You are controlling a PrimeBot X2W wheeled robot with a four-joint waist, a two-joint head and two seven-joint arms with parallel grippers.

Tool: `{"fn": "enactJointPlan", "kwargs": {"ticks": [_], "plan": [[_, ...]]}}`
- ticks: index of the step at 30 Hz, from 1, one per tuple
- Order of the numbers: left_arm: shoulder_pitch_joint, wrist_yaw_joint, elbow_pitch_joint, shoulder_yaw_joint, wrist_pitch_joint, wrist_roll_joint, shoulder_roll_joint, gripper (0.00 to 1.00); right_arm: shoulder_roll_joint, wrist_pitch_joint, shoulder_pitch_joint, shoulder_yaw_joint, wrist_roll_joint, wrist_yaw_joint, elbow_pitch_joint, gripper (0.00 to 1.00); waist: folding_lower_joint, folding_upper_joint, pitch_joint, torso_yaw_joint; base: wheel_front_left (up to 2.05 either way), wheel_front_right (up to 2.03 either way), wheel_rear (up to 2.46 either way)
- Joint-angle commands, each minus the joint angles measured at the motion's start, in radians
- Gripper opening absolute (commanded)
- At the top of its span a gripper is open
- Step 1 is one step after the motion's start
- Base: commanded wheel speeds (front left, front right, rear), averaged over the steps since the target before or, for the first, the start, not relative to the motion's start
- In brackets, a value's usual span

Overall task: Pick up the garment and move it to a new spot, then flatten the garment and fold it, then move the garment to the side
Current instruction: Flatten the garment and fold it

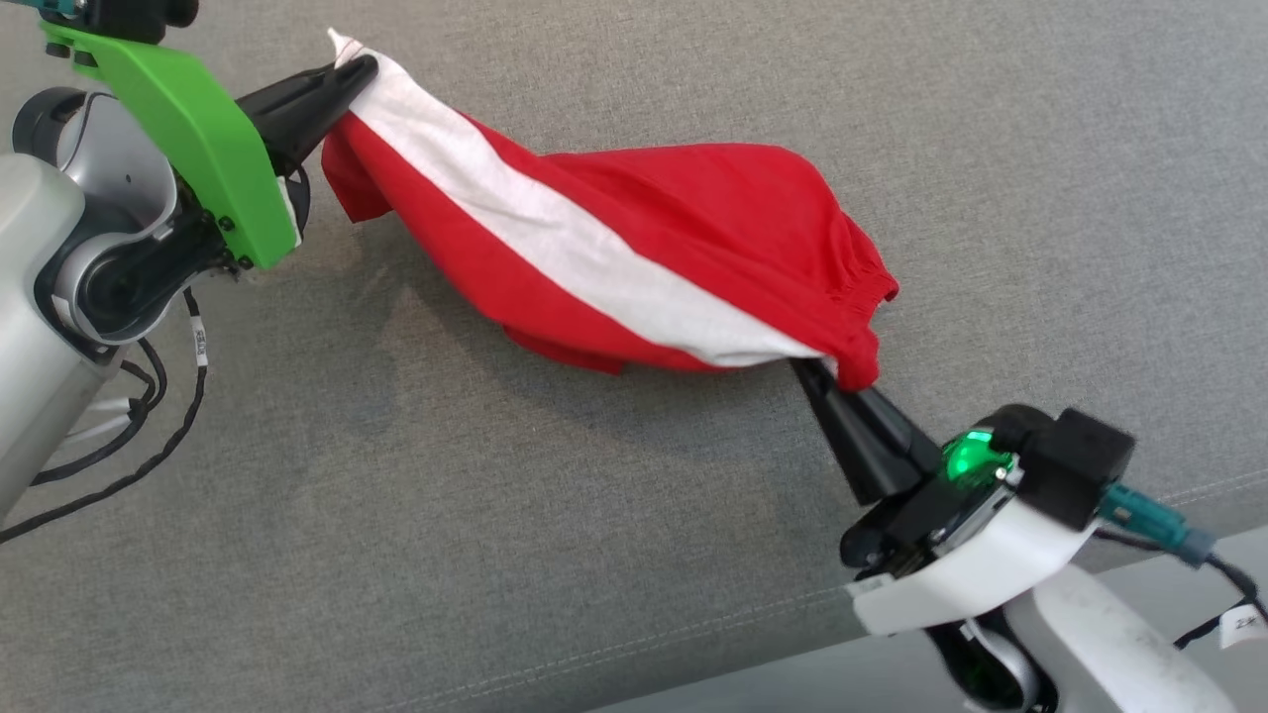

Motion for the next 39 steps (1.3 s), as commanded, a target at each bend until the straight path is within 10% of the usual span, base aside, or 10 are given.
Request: {"fn": "enactJointPlan", "kwargs": {"ticks": [1, 20, 39], "plan": [[-0.02, -0.003, -0.004, 0.008, -0.014, -0.01, 0.007, 0.0, -0.02, -0.001, -0.028, -0.011, 0.034, 0.0, -0.017, 0.0, 0.0, 0.0, -0.025, 0.002, 0.0, 0.0, 0.0], [-0.054, 0.013, -0.026, 0.042, -0.259, 0.094, -0.034, 0.0, -0.194, 0.185, -0.402, -0.194, 0.304, 0.0, 0.023, 0.0, 0.0, 0.0, -0.228, 0.104, 0.0, 0.0, 0.0], [-0.054, 0.141, -0.042, 0.069, -0.278, 0.08, -0.064, 0.0, -0.163, 0.251, -0.574, -0.143, 0.349, 0.0, 0.223, 0.0, 0.0, 0.0, -0.237, 0.153, 0.0, 0.0, 0.0]]}}
